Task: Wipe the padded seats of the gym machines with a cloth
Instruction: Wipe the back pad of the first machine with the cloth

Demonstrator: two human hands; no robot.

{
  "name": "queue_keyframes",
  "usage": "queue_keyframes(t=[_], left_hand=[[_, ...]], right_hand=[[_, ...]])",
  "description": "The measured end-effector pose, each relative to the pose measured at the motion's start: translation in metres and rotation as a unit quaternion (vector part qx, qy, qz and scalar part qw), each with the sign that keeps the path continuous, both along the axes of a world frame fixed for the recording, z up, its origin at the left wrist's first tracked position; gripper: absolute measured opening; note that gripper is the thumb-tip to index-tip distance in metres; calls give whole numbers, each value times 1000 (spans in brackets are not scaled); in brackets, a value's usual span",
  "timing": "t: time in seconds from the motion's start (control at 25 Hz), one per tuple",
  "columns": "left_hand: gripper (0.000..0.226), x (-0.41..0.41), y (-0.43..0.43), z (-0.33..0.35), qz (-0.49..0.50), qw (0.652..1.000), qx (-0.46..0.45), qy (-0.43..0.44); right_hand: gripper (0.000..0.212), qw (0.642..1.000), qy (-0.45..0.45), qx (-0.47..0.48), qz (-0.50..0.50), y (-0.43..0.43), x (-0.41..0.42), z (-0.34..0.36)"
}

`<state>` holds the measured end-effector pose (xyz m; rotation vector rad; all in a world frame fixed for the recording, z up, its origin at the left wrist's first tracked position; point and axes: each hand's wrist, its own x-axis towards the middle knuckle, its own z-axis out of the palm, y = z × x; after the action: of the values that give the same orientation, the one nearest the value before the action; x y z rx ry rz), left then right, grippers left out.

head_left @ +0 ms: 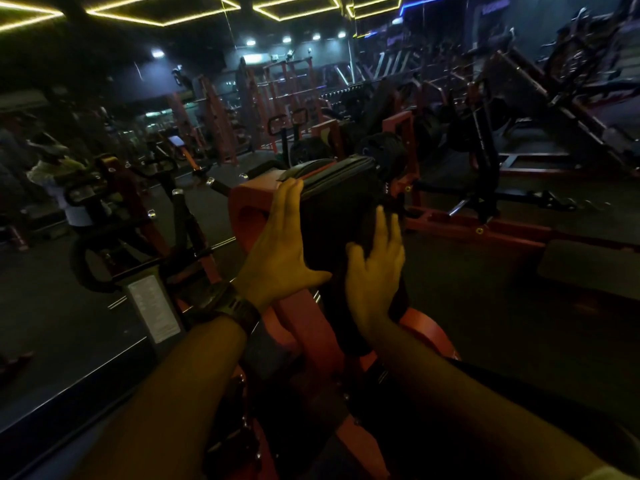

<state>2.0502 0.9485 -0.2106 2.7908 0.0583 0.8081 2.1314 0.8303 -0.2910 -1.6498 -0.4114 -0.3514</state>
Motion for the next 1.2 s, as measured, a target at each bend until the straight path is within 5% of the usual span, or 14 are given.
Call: queue_keyframes(t=[0.04,0.12,0.16,0.24,0.28,0.32,0.44,0.48,0.6,0.76,0.88,0.92,1.04,1.2], left_hand=[[144,0,0,0,-5,1000,-1,-1],[142,-1,1,0,-9,1000,2,-7],[144,0,1,0,-7,1000,4,-7],[149,1,1,0,4,1000,8,-1],[151,1,1,0,5,1000,10,2],[151,2,1,-1,3,1000,13,3],[149,1,2,0,-6,1000,11,-1],[150,2,2,0,-5,1000,14,1],[152,3,3,1,2,1000,28,7],[151,1,2,1,-1,1000,24,4],[152,2,1,1,1,999,32,-2],[152,2,2,0,-1,999,32,-4],[151,2,2,1,-5,1000,28,-9],[152,2,0,2,7,999,32,-2]], right_hand=[[72,996,-81,-44,-4,2,-13,-9],[71,933,-340,-109,36,-8,-4,-39],[70,934,-342,-97,31,-11,8,-41],[72,998,-63,26,12,-3,11,-24],[72,995,82,61,-6,3,-6,-14],[72,993,105,40,-25,8,-21,-14],[73,962,-257,-97,7,-6,-15,-53],[72,966,-243,-85,4,-9,-1,-54],[71,994,88,45,-38,5,-19,-26],[71,975,-205,-80,18,-11,-5,-56],[68,993,112,28,-12,-4,5,-21],[69,992,123,8,-13,1,-7,-14],[70,971,-221,-83,27,-9,-3,-35],[71,998,67,7,-9,-7,18,-5]])
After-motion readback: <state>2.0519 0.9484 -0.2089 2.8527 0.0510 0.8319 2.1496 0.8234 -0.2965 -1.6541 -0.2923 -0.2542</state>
